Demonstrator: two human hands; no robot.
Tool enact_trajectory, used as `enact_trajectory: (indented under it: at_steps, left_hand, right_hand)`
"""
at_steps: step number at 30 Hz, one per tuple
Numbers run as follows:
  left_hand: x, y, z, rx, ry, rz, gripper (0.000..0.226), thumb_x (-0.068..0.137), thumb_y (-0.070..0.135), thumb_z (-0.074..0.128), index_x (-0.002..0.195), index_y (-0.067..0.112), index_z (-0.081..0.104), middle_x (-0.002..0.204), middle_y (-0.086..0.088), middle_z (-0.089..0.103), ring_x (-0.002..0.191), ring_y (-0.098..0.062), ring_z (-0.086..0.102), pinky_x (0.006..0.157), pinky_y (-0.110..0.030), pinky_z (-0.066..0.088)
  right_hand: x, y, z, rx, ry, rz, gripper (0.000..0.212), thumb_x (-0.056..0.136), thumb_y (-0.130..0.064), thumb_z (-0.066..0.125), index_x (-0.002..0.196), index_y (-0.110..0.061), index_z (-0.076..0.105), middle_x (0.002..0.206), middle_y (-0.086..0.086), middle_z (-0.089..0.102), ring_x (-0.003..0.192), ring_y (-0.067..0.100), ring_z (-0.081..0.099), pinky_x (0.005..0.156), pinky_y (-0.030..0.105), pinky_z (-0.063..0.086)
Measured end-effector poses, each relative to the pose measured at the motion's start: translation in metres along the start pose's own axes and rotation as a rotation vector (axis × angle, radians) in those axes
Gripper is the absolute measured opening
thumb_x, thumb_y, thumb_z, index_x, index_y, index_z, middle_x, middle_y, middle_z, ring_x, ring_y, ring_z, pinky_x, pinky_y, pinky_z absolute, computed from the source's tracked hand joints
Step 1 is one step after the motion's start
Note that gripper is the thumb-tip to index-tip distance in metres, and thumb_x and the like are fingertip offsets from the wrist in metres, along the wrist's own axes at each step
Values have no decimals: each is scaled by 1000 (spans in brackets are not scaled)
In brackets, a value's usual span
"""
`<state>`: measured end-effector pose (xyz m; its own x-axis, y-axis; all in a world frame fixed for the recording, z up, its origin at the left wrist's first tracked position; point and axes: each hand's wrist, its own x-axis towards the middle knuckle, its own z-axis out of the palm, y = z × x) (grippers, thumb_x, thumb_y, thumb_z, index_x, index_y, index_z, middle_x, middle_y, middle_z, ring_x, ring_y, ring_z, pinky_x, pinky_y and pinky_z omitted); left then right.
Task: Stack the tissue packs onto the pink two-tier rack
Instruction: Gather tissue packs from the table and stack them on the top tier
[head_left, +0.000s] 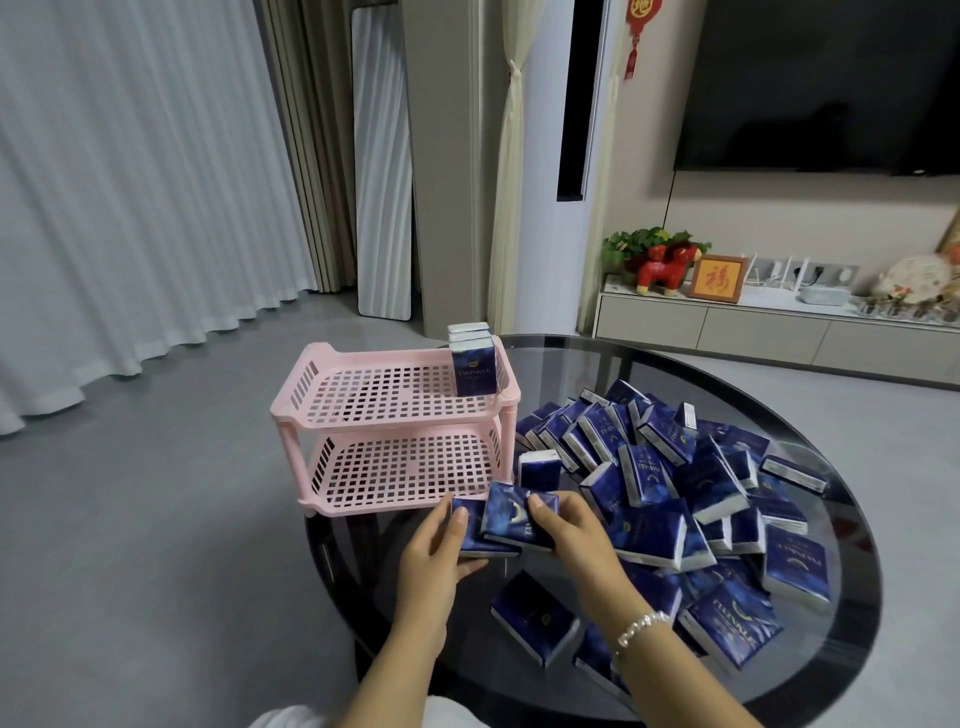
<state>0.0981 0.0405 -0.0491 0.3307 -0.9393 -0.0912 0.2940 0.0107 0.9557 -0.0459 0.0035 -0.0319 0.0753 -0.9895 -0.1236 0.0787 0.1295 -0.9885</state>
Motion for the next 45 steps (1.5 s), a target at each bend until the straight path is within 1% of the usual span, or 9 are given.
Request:
enact_trajectory:
  at_steps: [5,9,13,19,25,29,34,38,45]
  left_hand:
    - [-3,0,-2,91,-164,-9,67,76,40,69,138,26,48,125,8,64,111,-12,63,95,-37,52]
    - [-3,-3,-2,169,-264,-13,49,83,28,71,129,30,55,119,9,68,114,-9,61,106,-39,44]
    - [-3,-4,0,43,-206,-63,46,76,27,67,121,31,59,121,2,68,117,-17,60,110,-43,38]
    - [-7,-4,-4,-156,-16,-107,32,90,7,59,121,0,53,119,-22,64,98,-27,64,90,-37,49]
    - [-14,1,-12,-115,29,-62,33,88,5,62,120,8,56,114,-9,67,97,-18,65,84,-28,51]
    - [-18,2,-13,-97,55,-45,36,87,-1,62,120,9,53,110,-7,67,94,-14,64,77,-22,48]
    - [-23,3,-17,-58,57,-32,29,85,-3,64,111,10,58,99,-3,69,87,-13,66,62,-13,51]
    - [-26,4,-20,-60,63,-19,26,85,-4,63,101,15,61,93,1,70,80,-8,67,60,-11,51]
    - [-27,4,-22,-95,77,-28,27,84,-4,64,101,17,61,98,-3,69,87,-17,65,73,-26,51]
  right_hand:
    - [-3,5,8,-42,-44,13,26,85,-29,66,91,-7,52,93,10,64,87,18,63,84,35,50]
    - [-6,6,8,-5,-114,53,29,84,-26,68,102,-8,54,103,7,68,94,17,66,84,30,52]
    - [-9,2,9,195,-271,87,29,86,-13,64,115,-15,63,109,8,70,103,23,66,85,29,54]
    - [-18,1,10,-54,-267,21,24,90,-25,59,110,-16,70,101,6,73,100,22,68,96,37,50]
    - [-23,-13,-7,-684,-107,-67,30,87,-33,63,113,-19,67,106,-7,69,92,6,63,82,21,48]
    - [-29,-18,-14,-1049,-245,-12,45,77,-34,73,111,-5,64,114,6,67,98,18,63,85,27,50]
    - [-34,-14,-11,-1119,-402,1,59,72,-27,79,125,-19,54,127,-2,57,113,14,54,83,18,41]
    - [-30,-11,-8,-1098,-439,31,73,73,-26,78,136,-19,42,137,0,49,123,17,48,98,25,41]
    - [-24,-6,-14,-1024,-358,20,44,73,-29,77,100,-19,44,98,-4,54,87,13,51,67,23,41]
